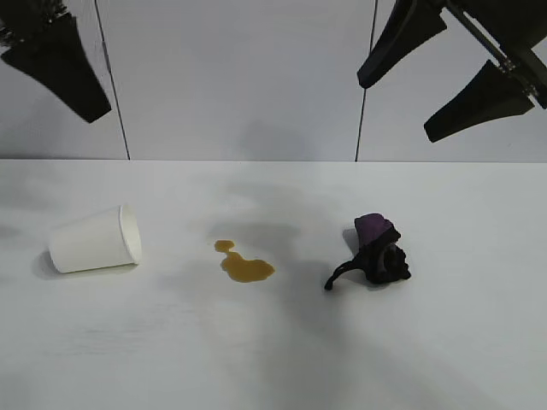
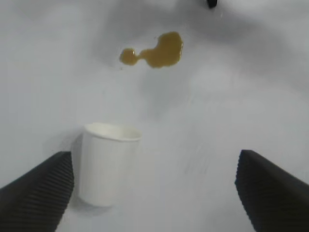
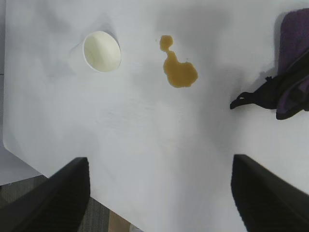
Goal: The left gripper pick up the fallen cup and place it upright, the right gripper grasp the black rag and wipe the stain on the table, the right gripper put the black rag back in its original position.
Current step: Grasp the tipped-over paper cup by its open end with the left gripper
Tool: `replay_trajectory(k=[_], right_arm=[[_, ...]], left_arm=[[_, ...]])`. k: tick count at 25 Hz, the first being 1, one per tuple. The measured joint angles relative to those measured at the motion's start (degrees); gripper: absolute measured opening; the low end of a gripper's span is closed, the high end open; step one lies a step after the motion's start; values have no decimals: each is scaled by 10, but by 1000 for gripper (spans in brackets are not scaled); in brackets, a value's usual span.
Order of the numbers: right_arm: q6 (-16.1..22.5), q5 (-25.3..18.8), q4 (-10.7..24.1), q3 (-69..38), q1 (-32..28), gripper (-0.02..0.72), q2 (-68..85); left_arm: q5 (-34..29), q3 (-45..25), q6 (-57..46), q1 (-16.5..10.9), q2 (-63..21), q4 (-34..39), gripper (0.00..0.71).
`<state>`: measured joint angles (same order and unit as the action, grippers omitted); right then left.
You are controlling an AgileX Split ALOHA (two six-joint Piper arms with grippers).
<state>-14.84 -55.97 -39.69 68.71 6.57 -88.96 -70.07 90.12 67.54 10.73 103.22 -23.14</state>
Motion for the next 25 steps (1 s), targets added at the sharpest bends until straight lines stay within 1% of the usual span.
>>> replay_trajectory(k=[2, 10, 15, 20, 25], right_arm=[[0, 0, 0, 0, 0, 558, 0], [0, 0, 0, 0, 0, 558, 0], [0, 0, 0, 0, 0, 558, 0], [0, 0, 1, 0, 0, 558, 0], [0, 0, 1, 0, 0, 558, 0]], left_arm=[[-1, 0, 29, -1, 0, 11, 657], [-1, -7, 94, -1, 0, 12, 657], [1, -8, 96, -1, 1, 9, 657], [44, -26, 96, -1, 1, 9, 657], [100, -78, 109, -1, 1, 25, 657]])
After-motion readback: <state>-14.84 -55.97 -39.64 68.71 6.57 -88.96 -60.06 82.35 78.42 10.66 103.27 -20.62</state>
